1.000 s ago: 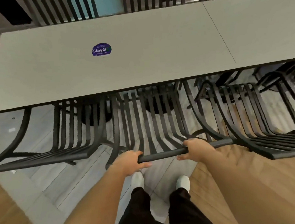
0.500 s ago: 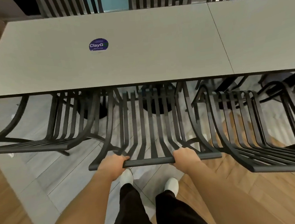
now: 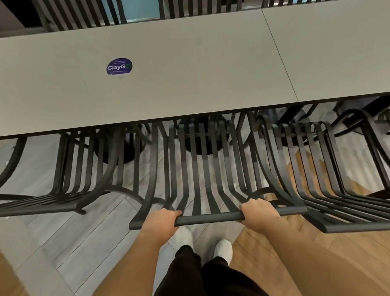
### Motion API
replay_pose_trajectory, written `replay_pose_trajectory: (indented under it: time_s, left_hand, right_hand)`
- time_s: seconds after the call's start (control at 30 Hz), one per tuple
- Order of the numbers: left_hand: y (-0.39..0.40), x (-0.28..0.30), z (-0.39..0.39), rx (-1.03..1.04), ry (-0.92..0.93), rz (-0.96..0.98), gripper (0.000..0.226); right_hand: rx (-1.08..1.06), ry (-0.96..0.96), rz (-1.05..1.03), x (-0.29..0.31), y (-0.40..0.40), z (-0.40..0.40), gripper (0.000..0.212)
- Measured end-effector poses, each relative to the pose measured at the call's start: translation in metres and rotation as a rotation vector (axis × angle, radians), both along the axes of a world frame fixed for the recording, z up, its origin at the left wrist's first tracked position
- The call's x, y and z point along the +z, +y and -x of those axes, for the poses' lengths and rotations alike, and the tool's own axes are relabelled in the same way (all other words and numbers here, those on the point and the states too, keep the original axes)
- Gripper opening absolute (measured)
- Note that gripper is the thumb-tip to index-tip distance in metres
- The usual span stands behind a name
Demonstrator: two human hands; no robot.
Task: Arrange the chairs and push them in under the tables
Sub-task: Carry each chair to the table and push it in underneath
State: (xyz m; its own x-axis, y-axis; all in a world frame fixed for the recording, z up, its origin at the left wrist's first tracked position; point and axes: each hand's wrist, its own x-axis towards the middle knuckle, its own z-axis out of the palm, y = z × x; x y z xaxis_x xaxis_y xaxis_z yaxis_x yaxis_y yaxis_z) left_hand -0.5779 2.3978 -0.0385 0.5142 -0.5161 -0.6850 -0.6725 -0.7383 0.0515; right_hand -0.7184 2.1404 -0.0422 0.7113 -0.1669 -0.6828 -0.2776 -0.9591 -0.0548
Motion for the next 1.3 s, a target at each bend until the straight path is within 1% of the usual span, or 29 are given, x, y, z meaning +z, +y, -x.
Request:
replay_pose_trajectory:
  time_s: [0.33, 0.53, 0.67, 0.73, 0.83, 0.9, 0.97, 1.03, 1.07, 1.1, 1.17, 1.3]
  left_hand:
    - [-0.029, -0.002, -0.039, -0.032, 0.007, 0.038, 0.046]
    - [-0.050, 0.003, -0.080, -0.062, 0.006, 0.033, 0.044]
    - [-0.055, 0.006, -0.086, -0.084, 0.016, 0.014, 0.043]
    - [-0.054, 0.005, -0.084, -0.071, 0.021, 0.039, 0.042]
    - [-0.055, 0.003, -0.086, -0.005, 0.090, 0.078, 0.043]
    - [-0.055, 0.000, -0.089, 0.034, 0.158, 0.079, 0.054]
    - [-0.053, 0.000, -0.092, 0.063, 0.226, 0.066, 0.075]
    - [-0.054, 0.003, -0.095, 0.090, 0.286, 0.069, 0.097]
    - [-0.057, 0.006, -0.096, 0.097, 0.309, 0.084, 0.103]
    - [-0.062, 0.011, -0.096, 0.094, 0.316, 0.103, 0.104]
    - [-0.080, 0.021, -0.095, 0.060, 0.295, 0.161, 0.096]
    - [-0.126, 0.039, -0.088, -0.029, 0.241, 0.281, 0.079]
  right_hand:
    - [-0.121, -0.039, 0.001, -0.006, -0.027, -0.035, 0.028]
    - [-0.160, -0.033, 0.007, -0.011, -0.042, -0.068, 0.030]
    - [-0.182, -0.021, 0.002, -0.016, -0.044, -0.071, 0.029]
    - [-0.209, -0.030, -0.007, -0.019, -0.044, -0.068, 0.028]
    - [-0.268, -0.020, -0.067, -0.018, -0.047, -0.070, 0.030]
    - [-0.295, 0.001, -0.091, -0.015, -0.047, -0.071, 0.033]
    - [-0.312, 0.032, -0.096, -0.011, -0.047, -0.072, 0.040]
    - [-0.317, 0.055, -0.125, 0.000, -0.049, -0.075, 0.051]
    - [-0.327, 0.051, -0.140, 0.008, -0.051, -0.075, 0.061]
    - [-0.347, 0.032, -0.146, 0.018, -0.054, -0.074, 0.071]
    - [-0.411, -0.047, -0.149, 0.035, -0.064, -0.069, 0.082]
    - [-0.538, -0.229, -0.096, 0.056, -0.094, -0.048, 0.074]
